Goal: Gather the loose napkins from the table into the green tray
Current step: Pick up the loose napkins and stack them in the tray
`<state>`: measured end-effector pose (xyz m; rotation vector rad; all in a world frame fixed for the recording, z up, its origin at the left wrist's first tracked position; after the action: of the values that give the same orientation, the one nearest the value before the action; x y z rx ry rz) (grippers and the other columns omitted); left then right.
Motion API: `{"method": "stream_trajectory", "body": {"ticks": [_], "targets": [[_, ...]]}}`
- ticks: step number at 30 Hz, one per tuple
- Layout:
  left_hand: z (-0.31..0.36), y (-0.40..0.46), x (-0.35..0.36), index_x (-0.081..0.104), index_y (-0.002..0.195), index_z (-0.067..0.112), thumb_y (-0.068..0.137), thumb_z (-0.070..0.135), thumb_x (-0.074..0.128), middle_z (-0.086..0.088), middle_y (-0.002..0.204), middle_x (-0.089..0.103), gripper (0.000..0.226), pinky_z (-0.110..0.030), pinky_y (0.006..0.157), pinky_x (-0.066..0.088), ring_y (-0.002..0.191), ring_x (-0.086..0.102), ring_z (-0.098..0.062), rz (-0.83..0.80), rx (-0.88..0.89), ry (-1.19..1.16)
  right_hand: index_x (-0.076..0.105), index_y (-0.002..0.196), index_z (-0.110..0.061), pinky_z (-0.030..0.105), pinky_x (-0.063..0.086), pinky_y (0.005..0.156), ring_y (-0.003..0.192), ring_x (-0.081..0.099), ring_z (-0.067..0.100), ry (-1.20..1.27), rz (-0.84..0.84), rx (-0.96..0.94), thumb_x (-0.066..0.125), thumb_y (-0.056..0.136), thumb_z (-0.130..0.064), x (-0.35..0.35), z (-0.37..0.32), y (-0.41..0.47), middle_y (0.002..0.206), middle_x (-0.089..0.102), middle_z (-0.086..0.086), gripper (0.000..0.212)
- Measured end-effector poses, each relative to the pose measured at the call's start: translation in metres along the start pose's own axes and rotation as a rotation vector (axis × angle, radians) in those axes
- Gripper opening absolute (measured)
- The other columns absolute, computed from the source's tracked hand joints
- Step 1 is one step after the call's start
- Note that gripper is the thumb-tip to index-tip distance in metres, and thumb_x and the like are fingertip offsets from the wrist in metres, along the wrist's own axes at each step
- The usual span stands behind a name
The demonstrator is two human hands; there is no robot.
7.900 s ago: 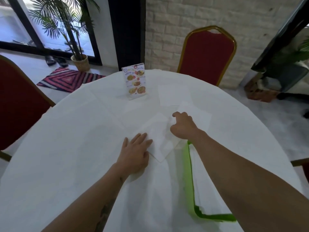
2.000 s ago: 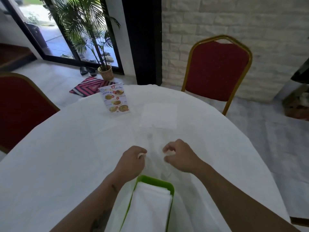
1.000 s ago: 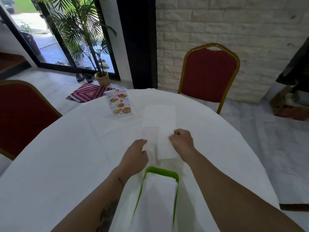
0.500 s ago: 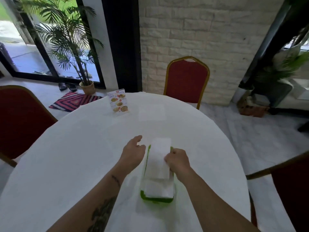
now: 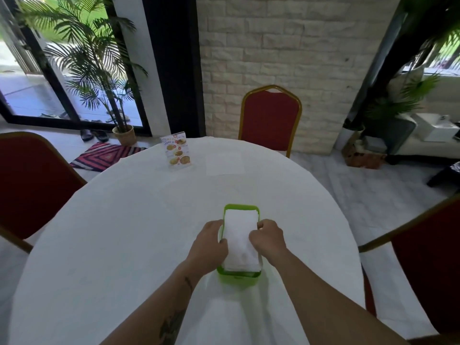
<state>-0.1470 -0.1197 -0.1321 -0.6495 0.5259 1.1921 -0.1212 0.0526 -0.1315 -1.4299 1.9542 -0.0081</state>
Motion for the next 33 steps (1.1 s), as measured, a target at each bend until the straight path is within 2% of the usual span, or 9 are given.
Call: {"method": "stream_trajectory", "body": {"ticks": [3, 7, 10, 14, 19, 23, 25, 29, 33], "targets": [[0.009, -0.002, 0.006, 0.030, 0.148, 0.017, 0.091, 0.020, 0.048, 0.000, 0.156, 0.026, 0.059, -0.031, 0.113, 0.024, 0.140, 0.029, -0.021, -0.019, 0.121, 0.151, 0.055, 0.102, -0.010, 0.029, 0.044, 0.063, 0.087, 0.060, 0.025, -0.170, 0.058, -0.048, 0.055, 0.068, -0.014, -0.002, -0.007, -0.004, 0.100, 0.060, 0.006, 0.034], [0.012, -0.002, 0.019, 0.023, 0.150, 0.021, 0.092, 0.026, 0.047, 0.003, 0.160, 0.015, 0.063, -0.039, 0.118, 0.020, 0.146, 0.013, -0.021, -0.077, 0.202, 0.340, 0.045, 0.133, -0.014, 0.035, 0.044, 0.090, 0.121, 0.044, 0.026, -0.482, 0.103, -0.311, 0.055, 0.080, -0.020, 0.001, -0.027, -0.014, 0.132, 0.045, 0.004, 0.054], [0.012, -0.004, 0.030, 0.019, 0.150, 0.021, 0.093, 0.030, 0.044, 0.002, 0.161, 0.013, 0.063, -0.042, 0.118, 0.017, 0.147, 0.010, -0.023, -0.135, 0.229, 0.479, 0.040, 0.140, -0.015, 0.041, 0.032, 0.106, 0.135, 0.035, 0.024, -0.764, -0.014, -0.498, 0.048, 0.090, -0.029, 0.022, -0.023, -0.021, 0.150, 0.037, 0.003, 0.053], [0.004, -0.006, 0.039, 0.020, 0.150, 0.021, 0.093, 0.032, 0.042, 0.004, 0.161, 0.010, 0.062, -0.044, 0.117, 0.018, 0.146, 0.010, -0.024, -0.185, 0.208, 0.519, 0.031, 0.148, -0.015, 0.045, 0.023, 0.113, 0.146, 0.023, 0.021, -0.916, -0.124, -0.542, 0.039, 0.097, -0.034, 0.039, 0.004, -0.021, 0.162, 0.022, 0.005, 0.055], [-0.001, -0.004, 0.038, 0.025, 0.149, 0.022, 0.090, 0.033, 0.045, 0.005, 0.160, 0.016, 0.064, -0.044, 0.116, 0.023, 0.144, 0.016, -0.022, -0.177, 0.179, 0.448, 0.039, 0.144, -0.017, 0.045, 0.025, 0.111, 0.142, 0.031, 0.021, -0.901, -0.135, -0.537, 0.042, 0.095, -0.035, 0.041, -0.001, -0.017, 0.158, 0.030, 0.003, 0.052], [0.005, 0.007, 0.019, 0.040, 0.142, 0.019, 0.087, 0.027, 0.051, 0.000, 0.150, 0.038, 0.057, -0.036, 0.114, 0.027, 0.137, 0.032, -0.022, -0.074, 0.165, 0.275, 0.052, 0.133, -0.020, 0.042, 0.032, 0.103, 0.124, 0.049, 0.023, -0.817, -0.086, -0.556, 0.046, 0.092, -0.032, 0.023, -0.020, -0.006, 0.140, 0.052, 0.001, 0.044], [0.006, 0.013, 0.007, 0.044, 0.140, 0.017, 0.087, 0.018, 0.051, -0.002, 0.145, 0.046, 0.053, -0.034, 0.112, 0.031, 0.133, 0.038, -0.022, -0.010, 0.141, 0.211, 0.056, 0.132, -0.022, 0.040, 0.033, 0.104, 0.123, 0.051, 0.022, -0.714, -0.049, -0.552, 0.047, 0.092, -0.029, 0.012, -0.030, 0.003, 0.137, 0.056, -0.001, 0.042], [0.006, 0.029, -0.011, 0.048, 0.137, 0.016, 0.086, 0.010, 0.050, -0.002, 0.140, 0.051, 0.052, -0.032, 0.109, 0.032, 0.129, 0.042, -0.024, 0.065, 0.104, 0.161, 0.064, 0.121, -0.021, 0.040, 0.039, 0.104, 0.118, 0.055, 0.022, -0.521, -0.013, -0.534, 0.051, 0.089, -0.022, 0.002, -0.048, 0.026, 0.126, 0.061, -0.001, 0.034], [0.004, 0.066, -0.026, 0.045, 0.140, 0.016, 0.086, 0.010, 0.049, -0.003, 0.144, 0.047, 0.054, -0.032, 0.113, 0.029, 0.134, 0.037, -0.023, 0.120, 0.060, 0.138, 0.067, 0.111, -0.020, 0.039, 0.045, 0.098, 0.111, 0.057, 0.020, -0.373, 0.039, -0.533, 0.052, 0.089, -0.018, -0.010, -0.072, 0.065, 0.116, 0.063, 0.000, 0.027]]}}
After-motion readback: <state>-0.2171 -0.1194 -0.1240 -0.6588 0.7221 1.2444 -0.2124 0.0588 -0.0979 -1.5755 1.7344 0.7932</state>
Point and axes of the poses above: each hand's wrist, its own y-axis towards the middle knuckle, its own x-axis out of the palm, z = x × y, the point moved 9 cm from there along y, towards the middle knuckle
